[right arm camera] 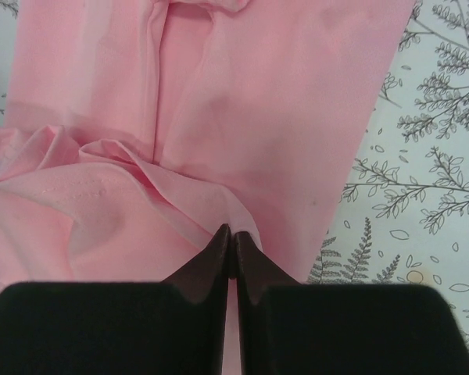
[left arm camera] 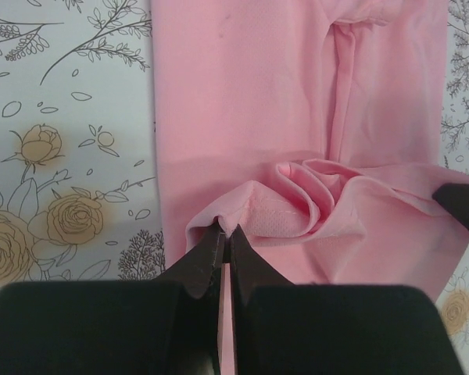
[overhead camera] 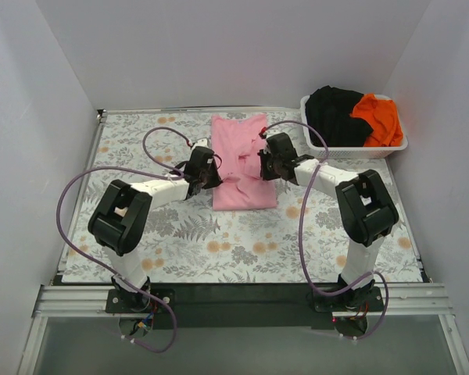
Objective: Fold and stack the t-shirts
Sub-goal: Fold the tshirt
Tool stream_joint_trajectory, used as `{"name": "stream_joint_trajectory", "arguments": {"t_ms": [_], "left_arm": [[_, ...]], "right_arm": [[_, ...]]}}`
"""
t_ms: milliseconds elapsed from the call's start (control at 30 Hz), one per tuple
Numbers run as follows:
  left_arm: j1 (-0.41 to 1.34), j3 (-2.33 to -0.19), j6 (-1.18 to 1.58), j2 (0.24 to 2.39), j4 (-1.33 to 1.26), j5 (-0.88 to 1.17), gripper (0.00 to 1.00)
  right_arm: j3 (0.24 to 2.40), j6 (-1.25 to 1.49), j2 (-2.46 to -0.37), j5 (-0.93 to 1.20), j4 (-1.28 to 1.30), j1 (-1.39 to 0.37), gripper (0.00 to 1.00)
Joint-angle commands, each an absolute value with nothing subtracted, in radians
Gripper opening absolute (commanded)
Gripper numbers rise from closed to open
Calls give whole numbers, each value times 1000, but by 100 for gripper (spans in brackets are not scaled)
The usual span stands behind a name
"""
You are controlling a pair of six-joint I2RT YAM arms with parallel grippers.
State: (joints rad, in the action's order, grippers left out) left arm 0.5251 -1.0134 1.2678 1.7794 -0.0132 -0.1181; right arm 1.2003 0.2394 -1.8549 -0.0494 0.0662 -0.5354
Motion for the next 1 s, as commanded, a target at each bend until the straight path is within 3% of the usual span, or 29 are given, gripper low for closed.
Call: {"name": "stream_joint_trajectory", "arguments": {"t_ms": [0,967], "left_arm": [[505,-1058,1233,1782,26,-81,0],[371,-1336,1207,1988,17,25,0]], "right_arm": [[1264,218,-1832,-37,72,-514,1],[1730,160,-2160,38,199,-399,1]]}}
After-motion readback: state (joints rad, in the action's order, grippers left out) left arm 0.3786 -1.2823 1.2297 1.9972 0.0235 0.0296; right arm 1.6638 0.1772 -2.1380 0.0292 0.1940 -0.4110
